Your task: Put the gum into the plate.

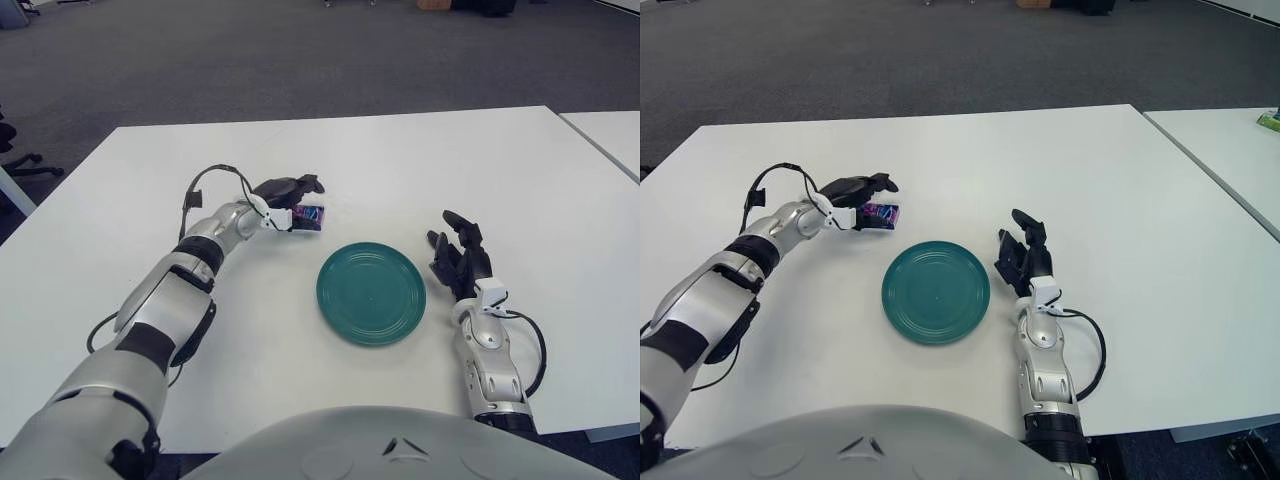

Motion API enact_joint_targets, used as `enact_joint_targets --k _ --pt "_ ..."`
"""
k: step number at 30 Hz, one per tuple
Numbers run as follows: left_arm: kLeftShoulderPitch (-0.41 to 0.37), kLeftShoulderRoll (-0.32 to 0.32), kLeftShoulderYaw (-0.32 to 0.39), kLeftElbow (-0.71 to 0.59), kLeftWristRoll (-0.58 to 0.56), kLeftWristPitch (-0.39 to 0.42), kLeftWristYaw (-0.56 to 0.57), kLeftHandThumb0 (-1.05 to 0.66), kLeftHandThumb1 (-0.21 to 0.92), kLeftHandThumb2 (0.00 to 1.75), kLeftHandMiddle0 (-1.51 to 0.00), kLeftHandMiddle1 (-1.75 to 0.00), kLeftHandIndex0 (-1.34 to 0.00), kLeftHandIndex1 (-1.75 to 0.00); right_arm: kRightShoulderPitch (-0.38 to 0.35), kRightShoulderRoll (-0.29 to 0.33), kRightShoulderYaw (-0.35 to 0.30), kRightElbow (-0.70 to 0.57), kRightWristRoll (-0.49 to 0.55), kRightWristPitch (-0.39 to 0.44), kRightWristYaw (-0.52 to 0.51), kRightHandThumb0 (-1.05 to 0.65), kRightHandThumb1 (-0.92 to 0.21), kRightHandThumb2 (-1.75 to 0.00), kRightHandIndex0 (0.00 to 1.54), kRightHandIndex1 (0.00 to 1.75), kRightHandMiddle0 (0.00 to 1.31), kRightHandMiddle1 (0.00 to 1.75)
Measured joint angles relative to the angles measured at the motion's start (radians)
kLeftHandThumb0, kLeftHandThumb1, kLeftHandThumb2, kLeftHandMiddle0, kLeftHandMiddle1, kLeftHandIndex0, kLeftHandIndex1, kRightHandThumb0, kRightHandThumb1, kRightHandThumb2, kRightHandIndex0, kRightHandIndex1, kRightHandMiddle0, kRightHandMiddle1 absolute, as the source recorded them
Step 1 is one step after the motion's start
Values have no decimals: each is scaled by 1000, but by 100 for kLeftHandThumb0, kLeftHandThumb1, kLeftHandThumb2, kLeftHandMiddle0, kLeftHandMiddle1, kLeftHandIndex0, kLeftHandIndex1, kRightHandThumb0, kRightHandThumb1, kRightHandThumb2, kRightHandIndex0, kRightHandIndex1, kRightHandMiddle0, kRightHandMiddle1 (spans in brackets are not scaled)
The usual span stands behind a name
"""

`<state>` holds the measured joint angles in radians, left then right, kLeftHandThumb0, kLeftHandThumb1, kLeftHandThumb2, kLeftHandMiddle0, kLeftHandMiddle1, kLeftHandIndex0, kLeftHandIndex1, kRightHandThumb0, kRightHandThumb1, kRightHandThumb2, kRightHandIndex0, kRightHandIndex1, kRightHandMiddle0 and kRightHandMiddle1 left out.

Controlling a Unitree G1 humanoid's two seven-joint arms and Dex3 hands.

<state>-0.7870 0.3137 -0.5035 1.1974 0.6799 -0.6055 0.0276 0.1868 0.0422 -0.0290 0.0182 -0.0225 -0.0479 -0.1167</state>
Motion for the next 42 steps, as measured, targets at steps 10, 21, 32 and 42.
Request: enact_joint_targets --k 10,21,32,42 --pt "3 6 -31 63 5 2 4 -96 92 42 -31 -9 -7 -103 3 -7 -10 -4 2 0 13 -64 -92 -81 52 12 0 71" --pt "20 19 -50 92 13 23 24 -96 92 41 -32 -9 -8 -105 12 -9 -21 -12 5 2 21 -64 -92 -82 52 12 0 72" --pt "20 10 -46 105 -9 67 -2 -80 92 24 -37 -10 -10 -107 7 -14 -22 -8 4 4 24 -64 -92 -83 55 14 0 70" --pt "11 11 -59 104 -10 139 -32 -5 54 87 -59 -137 -22 -169 -4 -15 -22 -2 4 17 24 -64 -92 -83 56 15 0 71"
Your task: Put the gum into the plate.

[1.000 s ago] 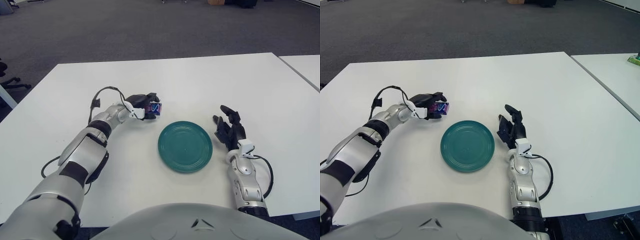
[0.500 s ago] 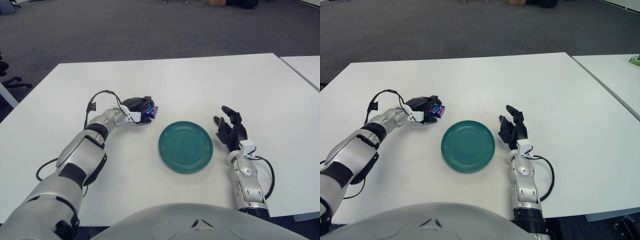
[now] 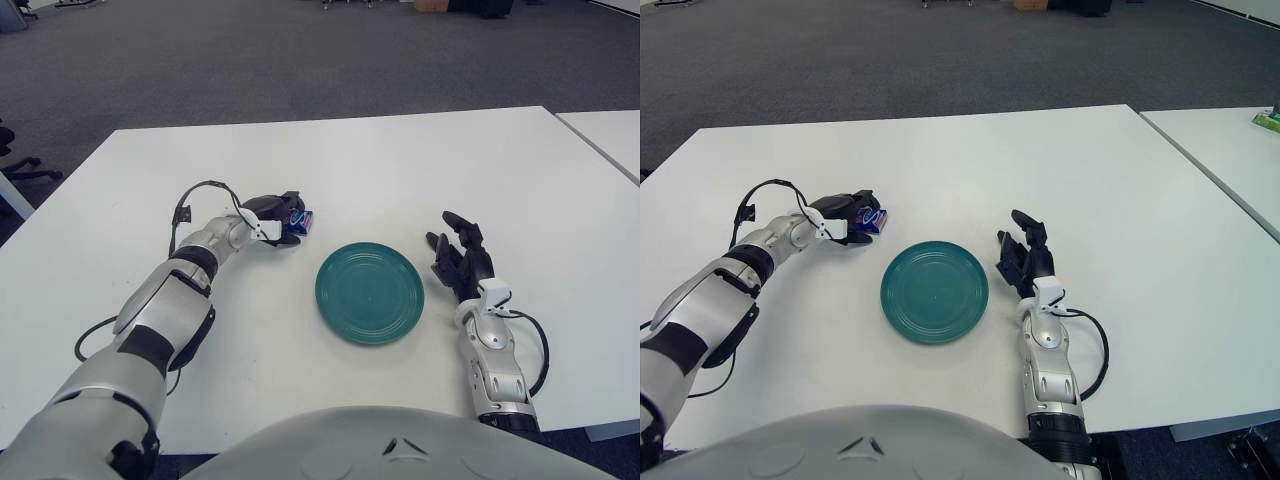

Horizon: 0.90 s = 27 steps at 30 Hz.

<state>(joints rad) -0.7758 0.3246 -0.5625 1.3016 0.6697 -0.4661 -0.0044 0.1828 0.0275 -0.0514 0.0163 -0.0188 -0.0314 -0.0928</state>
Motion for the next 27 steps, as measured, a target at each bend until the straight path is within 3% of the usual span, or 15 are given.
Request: enact_joint_targets --k 7,11,16,21,27 --pt "-19 0 -8 1 1 76 -33 0 24 134 -74 -154 -46 -174 0 0 0 -9 -1 2 0 -65 -92 -82 56 17 0 73" --pt "-29 0 -8 1 0 99 -53 0 17 143 -78 -159 -50 -175 1 -1 0 -12 -1 2 0 -65 -92 -82 56 17 0 73" --pt "-32 5 -6 1 -2 107 -55 0 15 147 -78 -161 -51 -175 2 -1 -4 -11 0 2 0 -64 -92 -80 56 22 0 76" --pt "-19 12 -6 1 -1 102 -9 0 17 145 -76 -163 -50 -175 3 -2 -11 -10 7 2 8 -64 -92 -80 46 43 0 79" --pt "-14 24 12 -1 -18 85 20 0 18 145 -74 -164 -50 -175 6 -3 -15 -11 9 2 15 -64 -92 -81 43 49 0 76"
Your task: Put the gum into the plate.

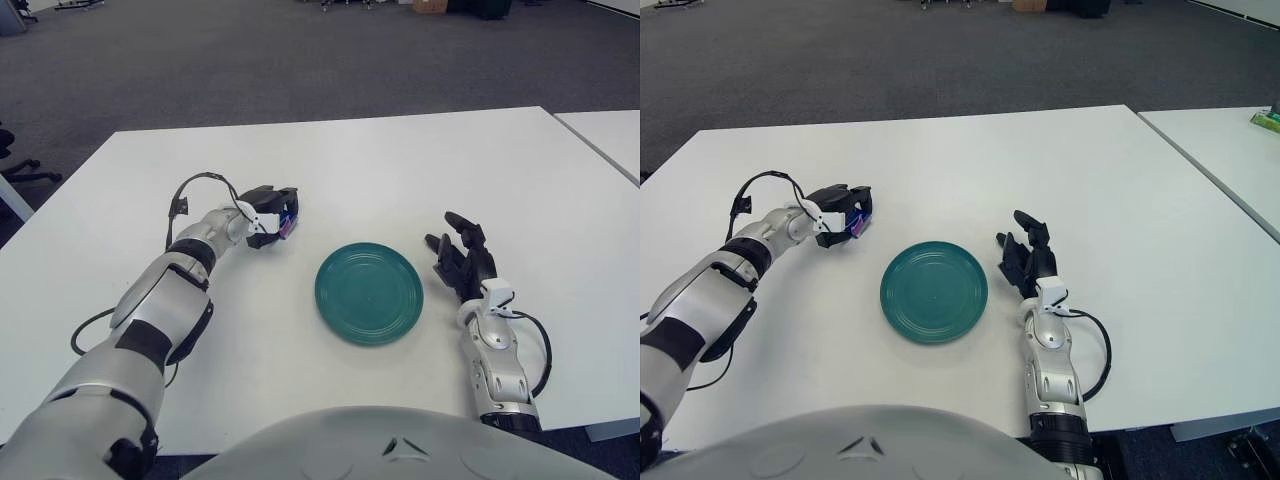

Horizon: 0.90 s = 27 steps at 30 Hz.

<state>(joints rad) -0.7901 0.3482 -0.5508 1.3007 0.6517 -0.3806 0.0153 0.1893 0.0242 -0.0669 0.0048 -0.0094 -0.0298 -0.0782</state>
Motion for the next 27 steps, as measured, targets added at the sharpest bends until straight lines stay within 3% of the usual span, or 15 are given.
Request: enact_joint_targets --k 11,19,27 --pt "0 51 83 -24 -78 -103 -87 0 20 143 -72 -165 -48 -175 14 -1 -3 -15 0 0 2 -63 -92 -82 42 50 0 74" --pt "6 132 171 -181 -156 -234 -127 0 20 143 -74 -164 -48 -175 21 0 -3 -24 0 0 0 -64 -92 -82 42 51 0 76" --pt "29 159 233 -361 -203 -276 -125 0 11 154 -78 -168 -55 -175 25 0 -2 -25 -1 0 -3 -64 -92 -83 39 49 0 75"
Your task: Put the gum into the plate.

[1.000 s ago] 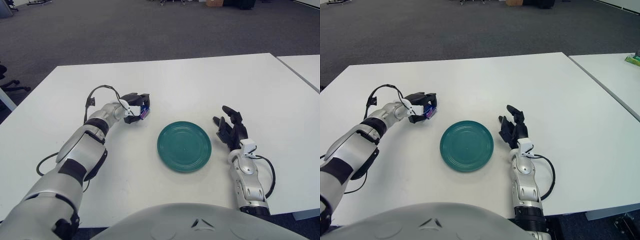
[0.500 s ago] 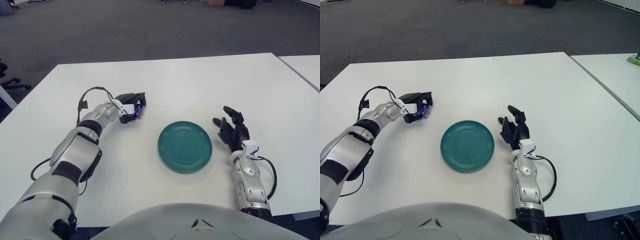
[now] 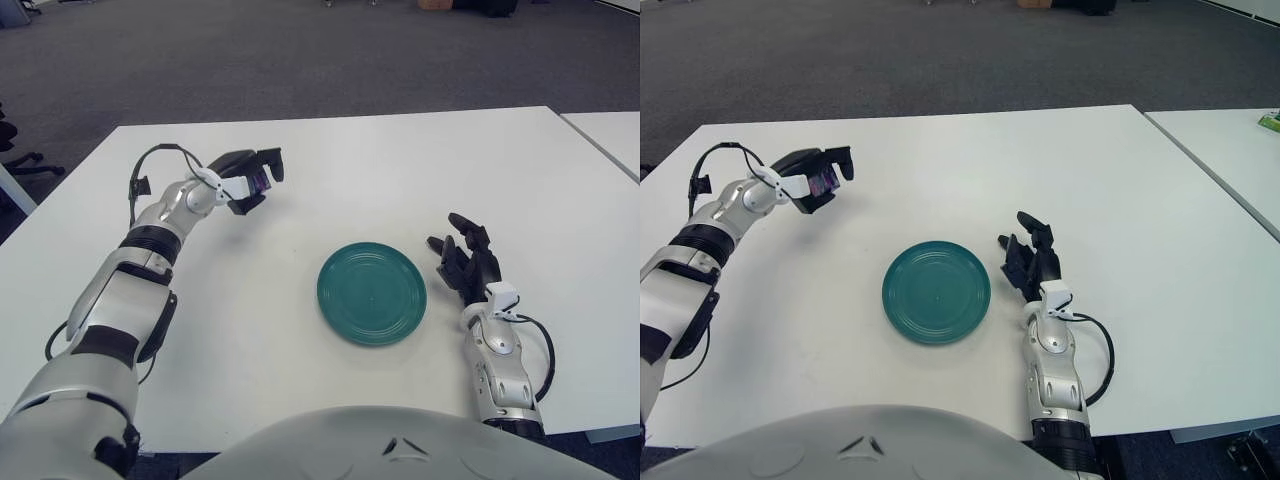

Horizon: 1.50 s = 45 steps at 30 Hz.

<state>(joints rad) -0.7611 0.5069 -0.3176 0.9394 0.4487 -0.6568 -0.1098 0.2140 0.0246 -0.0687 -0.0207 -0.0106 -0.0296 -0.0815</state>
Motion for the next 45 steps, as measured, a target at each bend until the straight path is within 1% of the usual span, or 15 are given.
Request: enact_joint_targets --k 7,14,17,23,28,32,37,40,45 --pt "54 -2 27 -239 -22 -8 -13 0 8 157 -81 -167 -57 -175 1 0 4 0 0 0 0 -65 -92 -83 40 50 0 75" --pt "109 -6 31 -409 -11 11 -24 0 8 158 -80 -170 -57 -175 4 1 8 -3 0 0 0 -65 -92 -83 41 51 0 79" --pt "153 -15 30 -496 5 27 -24 0 7 159 -81 -169 -57 -175 5 3 8 -4 -1 0 -3 -65 -92 -83 42 52 0 80" --pt "258 -58 8 -669 28 47 -31 0 4 162 -83 -169 -60 -175 9 9 12 -8 -1 0 -5 -65 -92 -82 42 53 0 79" --pt "298 -81 -5 -751 49 60 -43 0 3 164 -82 -171 -61 -175 10 13 15 -11 -1 0 -4 -65 -92 -81 42 53 0 77" --pt "307 -87 -6 -822 48 87 -76 0 3 163 -82 -171 -61 -175 11 15 17 -11 0 0 -4 -65 -92 -79 41 52 0 76" --pt "316 -101 -10 -897 46 94 -100 0 -1 167 -87 -168 -64 -175 13 19 18 -12 2 0 -1 -65 -92 -77 41 51 0 76" --pt "328 -106 -21 -932 23 95 -132 0 -3 168 -89 -166 -65 -175 14 22 19 -11 3 -1 1 -65 -92 -76 40 50 0 74" --pt "358 -109 -53 -977 -27 93 -205 0 -3 168 -90 -164 -65 -175 14 24 19 -7 7 -9 7 -64 -92 -75 40 41 0 74"
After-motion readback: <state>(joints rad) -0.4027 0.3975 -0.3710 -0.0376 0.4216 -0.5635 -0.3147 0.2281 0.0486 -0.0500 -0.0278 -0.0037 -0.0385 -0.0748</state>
